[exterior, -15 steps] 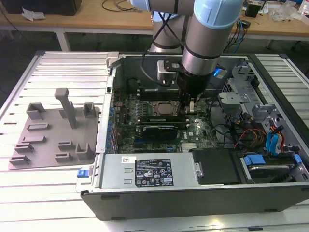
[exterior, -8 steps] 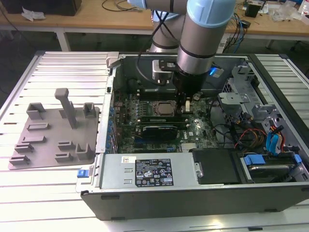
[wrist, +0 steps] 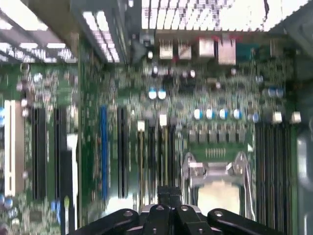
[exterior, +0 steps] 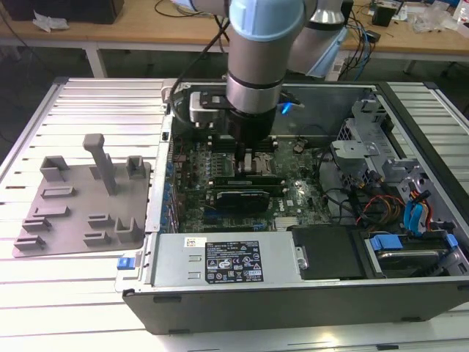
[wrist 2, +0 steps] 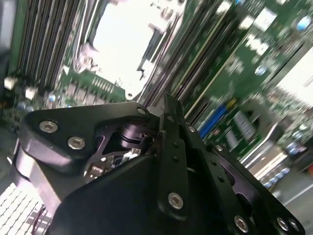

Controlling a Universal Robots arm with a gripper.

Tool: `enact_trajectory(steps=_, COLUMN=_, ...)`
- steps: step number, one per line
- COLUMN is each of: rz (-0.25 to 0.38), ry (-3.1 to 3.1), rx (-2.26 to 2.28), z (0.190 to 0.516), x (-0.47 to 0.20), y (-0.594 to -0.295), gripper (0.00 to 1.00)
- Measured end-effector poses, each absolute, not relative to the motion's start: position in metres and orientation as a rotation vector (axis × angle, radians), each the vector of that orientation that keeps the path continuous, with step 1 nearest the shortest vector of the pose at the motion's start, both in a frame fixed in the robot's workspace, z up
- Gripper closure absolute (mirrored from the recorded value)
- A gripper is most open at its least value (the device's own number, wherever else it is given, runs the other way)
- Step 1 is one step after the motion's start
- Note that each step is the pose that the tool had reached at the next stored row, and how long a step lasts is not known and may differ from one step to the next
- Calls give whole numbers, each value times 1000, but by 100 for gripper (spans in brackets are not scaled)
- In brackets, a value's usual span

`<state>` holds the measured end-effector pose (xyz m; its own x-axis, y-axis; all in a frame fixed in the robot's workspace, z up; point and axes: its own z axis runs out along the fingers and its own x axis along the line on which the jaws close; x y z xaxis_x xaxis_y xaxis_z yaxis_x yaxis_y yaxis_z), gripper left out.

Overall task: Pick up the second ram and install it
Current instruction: 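Press down the second ram until it locks into place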

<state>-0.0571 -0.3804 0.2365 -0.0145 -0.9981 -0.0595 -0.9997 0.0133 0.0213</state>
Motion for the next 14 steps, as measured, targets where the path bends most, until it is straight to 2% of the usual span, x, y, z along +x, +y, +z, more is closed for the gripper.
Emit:
enact_trajectory(steps=9, rz=85, ry=2215, rx=-2185, z=228, x=-73, y=-380, gripper=92)
enact_trajectory(steps=14, rz=90, ry=2217, rx=-2186, z=232, x=-47, y=-380, gripper=92)
